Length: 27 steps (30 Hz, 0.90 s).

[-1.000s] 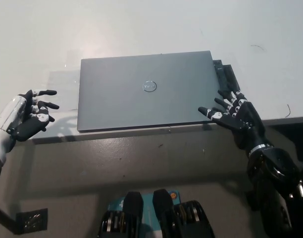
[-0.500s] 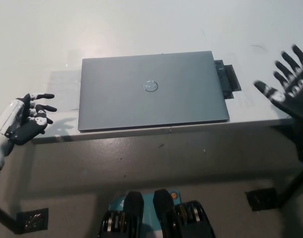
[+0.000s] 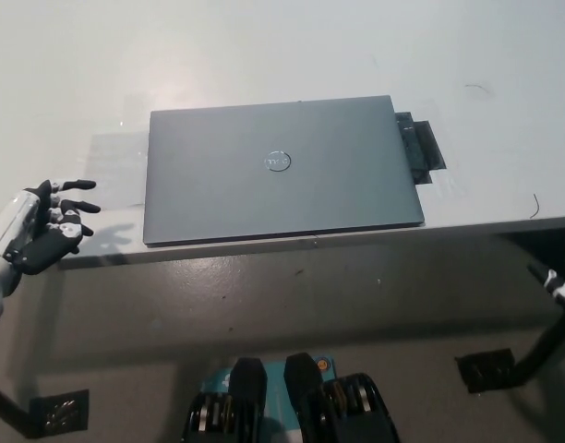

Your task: The robot uses its right hand to push down on the lid of a laptop kept in the middle of the desk to close it

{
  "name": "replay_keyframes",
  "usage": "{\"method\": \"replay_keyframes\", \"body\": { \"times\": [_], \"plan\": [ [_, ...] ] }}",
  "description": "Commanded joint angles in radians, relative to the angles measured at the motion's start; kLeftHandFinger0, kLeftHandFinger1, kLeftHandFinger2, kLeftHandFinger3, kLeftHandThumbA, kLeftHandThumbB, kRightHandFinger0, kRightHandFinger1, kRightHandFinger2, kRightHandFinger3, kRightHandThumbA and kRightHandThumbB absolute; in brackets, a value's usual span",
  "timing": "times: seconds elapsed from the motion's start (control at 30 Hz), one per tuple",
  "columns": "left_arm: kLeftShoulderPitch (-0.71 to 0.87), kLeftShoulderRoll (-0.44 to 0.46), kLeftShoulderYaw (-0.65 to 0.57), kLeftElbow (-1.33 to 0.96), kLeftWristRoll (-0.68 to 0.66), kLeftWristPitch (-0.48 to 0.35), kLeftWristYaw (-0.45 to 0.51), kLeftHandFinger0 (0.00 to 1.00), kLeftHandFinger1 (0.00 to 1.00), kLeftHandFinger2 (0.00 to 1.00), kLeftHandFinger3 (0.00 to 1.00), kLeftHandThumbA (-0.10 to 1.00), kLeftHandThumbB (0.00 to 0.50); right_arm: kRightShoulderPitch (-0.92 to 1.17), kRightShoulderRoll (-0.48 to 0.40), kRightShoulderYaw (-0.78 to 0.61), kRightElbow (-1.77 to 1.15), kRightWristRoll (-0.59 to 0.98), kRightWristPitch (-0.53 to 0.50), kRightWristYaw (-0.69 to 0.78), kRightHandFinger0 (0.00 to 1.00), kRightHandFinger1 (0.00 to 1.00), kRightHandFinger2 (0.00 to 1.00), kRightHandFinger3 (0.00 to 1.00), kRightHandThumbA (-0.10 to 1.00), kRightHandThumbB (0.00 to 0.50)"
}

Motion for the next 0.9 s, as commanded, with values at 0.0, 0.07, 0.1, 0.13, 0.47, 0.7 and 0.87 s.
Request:
{"method": "replay_keyframes", "body": {
  "times": [0.0,0.07,0.1,0.13,0.47,0.7,0.87],
  "plan": [
    [-0.012,0.012,0.017,-0.021,0.001,0.008,0.013,0.36,0.46,0.58,0.71,-0.01,0.028,0.016,0.008,-0.022,-0.002,-0.001,-0.073,0.039,0.96,0.92,0.91,1.00,1.00,0.227],
    [-0.011,0.011,0.016,-0.015,0.001,0.001,0.012,0.36,0.46,0.58,0.71,-0.01,0.022,0.034,0.012,-0.022,0.012,-0.011,-0.086,0.044,0.95,0.91,0.91,1.00,1.00,0.244],
    [-0.009,0.012,0.017,-0.016,0.000,-0.001,0.011,0.37,0.46,0.58,0.72,-0.01,0.017,0.043,0.017,-0.022,0.021,-0.015,-0.091,0.044,0.95,0.92,0.90,1.00,1.00,0.262],
    [-0.007,0.012,0.018,-0.017,-0.001,-0.001,0.011,0.37,0.46,0.58,0.72,-0.02,0.017,0.045,0.019,-0.022,0.025,-0.018,-0.092,0.046,0.95,0.92,0.90,1.00,1.00,0.262],
    [0.003,0.000,0.026,-0.023,-0.005,-0.002,0.015,0.37,0.47,0.60,0.73,0.01,0.030,0.028,0.019,-0.041,0.082,-0.012,-0.090,0.050,0.94,0.91,0.91,1.00,1.00,0.237],
    [0.032,-0.009,0.029,-0.038,0.004,0.005,0.022,0.42,0.49,0.62,0.74,0.02,0.015,0.030,-0.024,-0.001,0.092,-0.069,-0.105,0.084,1.00,0.97,0.97,1.00,1.00,0.227],
    [0.026,-0.018,0.039,-0.033,0.001,0.009,0.025,0.38,0.47,0.60,0.72,-0.02,0.013,0.013,-0.034,0.004,0.098,-0.108,-0.099,0.067,1.00,0.94,0.94,1.00,1.00,0.199]
  ]
}}
